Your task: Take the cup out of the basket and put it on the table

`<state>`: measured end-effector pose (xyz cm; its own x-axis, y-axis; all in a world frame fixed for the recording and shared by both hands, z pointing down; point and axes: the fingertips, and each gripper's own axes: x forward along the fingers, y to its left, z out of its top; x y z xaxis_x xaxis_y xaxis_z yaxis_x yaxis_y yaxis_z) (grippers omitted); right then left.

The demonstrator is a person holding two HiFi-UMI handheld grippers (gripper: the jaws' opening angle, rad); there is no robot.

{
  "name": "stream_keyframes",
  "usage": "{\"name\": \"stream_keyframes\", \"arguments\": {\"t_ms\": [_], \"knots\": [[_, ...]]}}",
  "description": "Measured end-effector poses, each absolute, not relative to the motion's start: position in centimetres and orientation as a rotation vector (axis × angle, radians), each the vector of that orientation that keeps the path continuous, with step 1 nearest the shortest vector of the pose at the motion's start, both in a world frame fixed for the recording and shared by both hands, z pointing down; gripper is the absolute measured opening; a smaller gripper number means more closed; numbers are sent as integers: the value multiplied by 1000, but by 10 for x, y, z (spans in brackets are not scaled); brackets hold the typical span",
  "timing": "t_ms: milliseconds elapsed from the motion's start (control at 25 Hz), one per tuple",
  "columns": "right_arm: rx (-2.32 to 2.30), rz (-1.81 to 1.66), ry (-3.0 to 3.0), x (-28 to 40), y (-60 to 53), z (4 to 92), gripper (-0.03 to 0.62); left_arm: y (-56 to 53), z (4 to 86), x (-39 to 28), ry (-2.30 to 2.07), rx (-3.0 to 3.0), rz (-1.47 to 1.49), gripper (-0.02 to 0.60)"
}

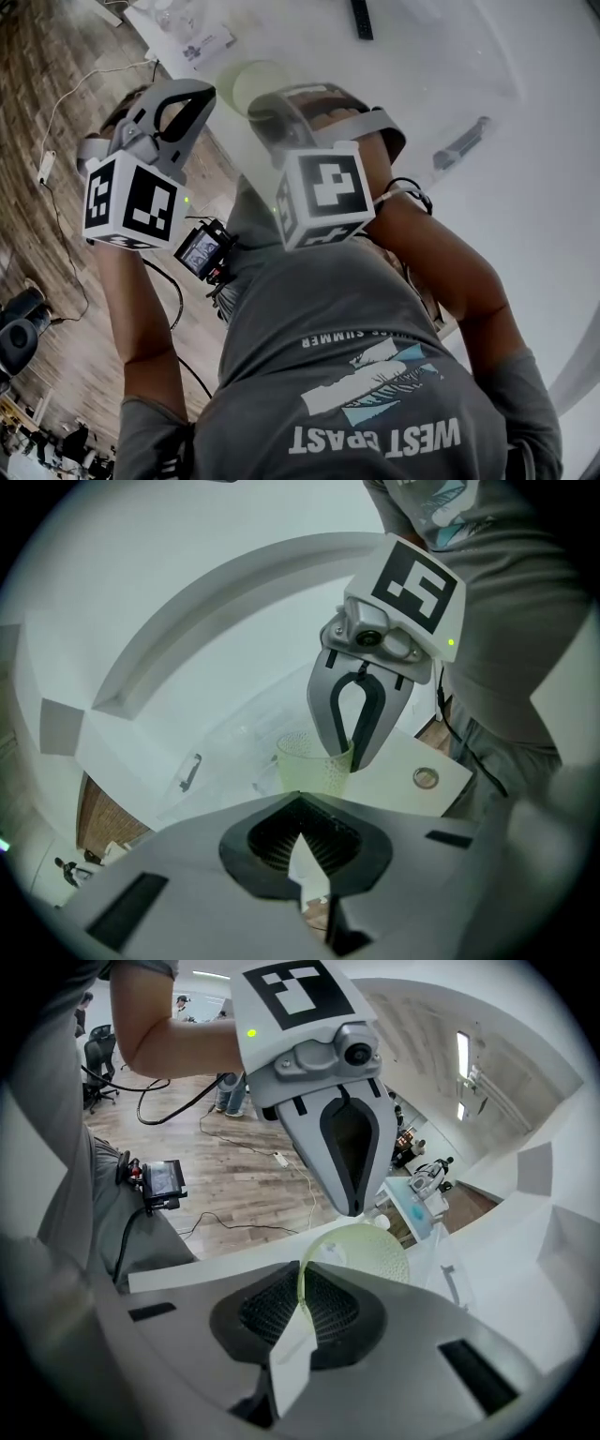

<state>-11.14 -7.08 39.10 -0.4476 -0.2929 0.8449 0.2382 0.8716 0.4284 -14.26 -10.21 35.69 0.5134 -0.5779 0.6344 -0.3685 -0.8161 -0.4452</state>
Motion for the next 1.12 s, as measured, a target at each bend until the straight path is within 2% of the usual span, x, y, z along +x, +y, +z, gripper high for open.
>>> {"name": "stream_keyframes", "arguments": {"t_ms": [1120], "knots": [[-149, -401, -1809, -113, -56, 518, 28, -94, 459, -153, 847, -2661, -1272, 8]]}}
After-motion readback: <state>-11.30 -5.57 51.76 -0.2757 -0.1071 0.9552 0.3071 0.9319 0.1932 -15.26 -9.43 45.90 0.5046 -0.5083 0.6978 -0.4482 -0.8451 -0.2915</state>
